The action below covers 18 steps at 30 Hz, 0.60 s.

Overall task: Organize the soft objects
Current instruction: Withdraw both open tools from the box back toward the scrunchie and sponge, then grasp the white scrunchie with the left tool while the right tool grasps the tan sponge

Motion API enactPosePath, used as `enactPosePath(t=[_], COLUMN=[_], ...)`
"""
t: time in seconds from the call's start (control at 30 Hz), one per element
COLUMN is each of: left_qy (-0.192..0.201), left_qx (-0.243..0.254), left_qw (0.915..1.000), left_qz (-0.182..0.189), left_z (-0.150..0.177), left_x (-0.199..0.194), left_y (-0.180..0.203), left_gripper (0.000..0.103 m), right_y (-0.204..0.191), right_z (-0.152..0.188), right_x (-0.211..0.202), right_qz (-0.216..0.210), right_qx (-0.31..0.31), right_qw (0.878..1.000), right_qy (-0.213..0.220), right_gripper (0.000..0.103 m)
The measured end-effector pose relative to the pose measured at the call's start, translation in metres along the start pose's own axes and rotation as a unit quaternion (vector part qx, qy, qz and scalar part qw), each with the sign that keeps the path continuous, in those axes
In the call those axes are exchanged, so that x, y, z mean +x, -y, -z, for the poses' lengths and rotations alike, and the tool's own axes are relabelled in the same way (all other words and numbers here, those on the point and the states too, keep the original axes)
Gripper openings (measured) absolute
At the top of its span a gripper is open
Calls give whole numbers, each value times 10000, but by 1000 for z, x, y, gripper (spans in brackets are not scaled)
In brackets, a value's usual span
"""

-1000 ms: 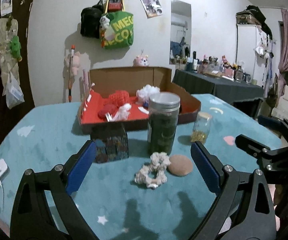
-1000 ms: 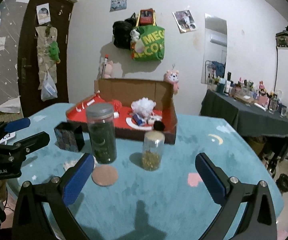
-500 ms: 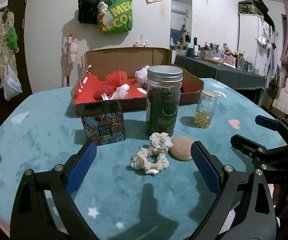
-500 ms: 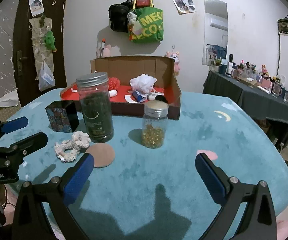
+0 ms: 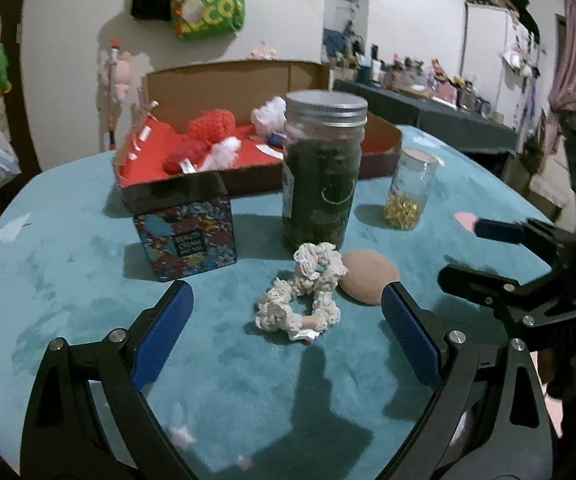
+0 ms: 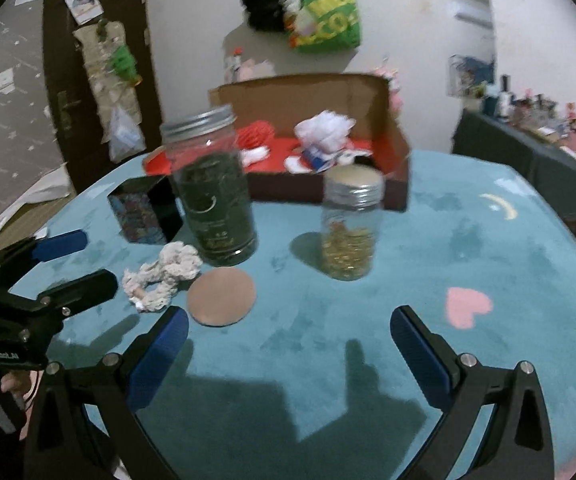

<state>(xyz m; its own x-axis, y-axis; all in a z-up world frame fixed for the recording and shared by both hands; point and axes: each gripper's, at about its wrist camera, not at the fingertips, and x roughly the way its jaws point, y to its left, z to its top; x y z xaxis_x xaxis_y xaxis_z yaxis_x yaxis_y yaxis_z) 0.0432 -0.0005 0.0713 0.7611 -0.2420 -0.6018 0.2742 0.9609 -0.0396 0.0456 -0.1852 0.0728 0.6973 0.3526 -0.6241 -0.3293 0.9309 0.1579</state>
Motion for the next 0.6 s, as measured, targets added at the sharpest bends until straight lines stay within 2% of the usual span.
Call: enactPosePath(t=[0.1,0.27,0.33,0.4,0.43,0.53,0.6], left_qy=[-155,-467,-583,-673,-762,-931,-1005], left_qx=[125,358,517,646,715,802,831], left_qw=[9997,9978,9965,9951,9939,9915,9896], left_qz=[132,319,310,323,338,437,607], left_z=[-3,-10,-11,-12,-13,-14,-14], left_x=[9,29,37,44,50,60,65], left_y=[-3,-5,-4,-3,-3,-3,-3], left_gripper=[96,96,92,78,76,64,49], right_y=[-2,-15,-20,-24,-25,-29,-32], right_z=[-5,-12,-14,-17,-19,-22,-23], right_x=[12,31,36,44,48,60,64], right_qz=[-322,-481,-544,-649,-668,-844,-941], right_qx=[-162,-728,-869,-1013,-1067,-1171,-1226], right_qw=[9991,9949,9931,9903,9892,9852,9829], right_qy=[-205,-497,-569,-695,-747,-929,-1004], right_gripper=[103,103,103,99,97,87,77])
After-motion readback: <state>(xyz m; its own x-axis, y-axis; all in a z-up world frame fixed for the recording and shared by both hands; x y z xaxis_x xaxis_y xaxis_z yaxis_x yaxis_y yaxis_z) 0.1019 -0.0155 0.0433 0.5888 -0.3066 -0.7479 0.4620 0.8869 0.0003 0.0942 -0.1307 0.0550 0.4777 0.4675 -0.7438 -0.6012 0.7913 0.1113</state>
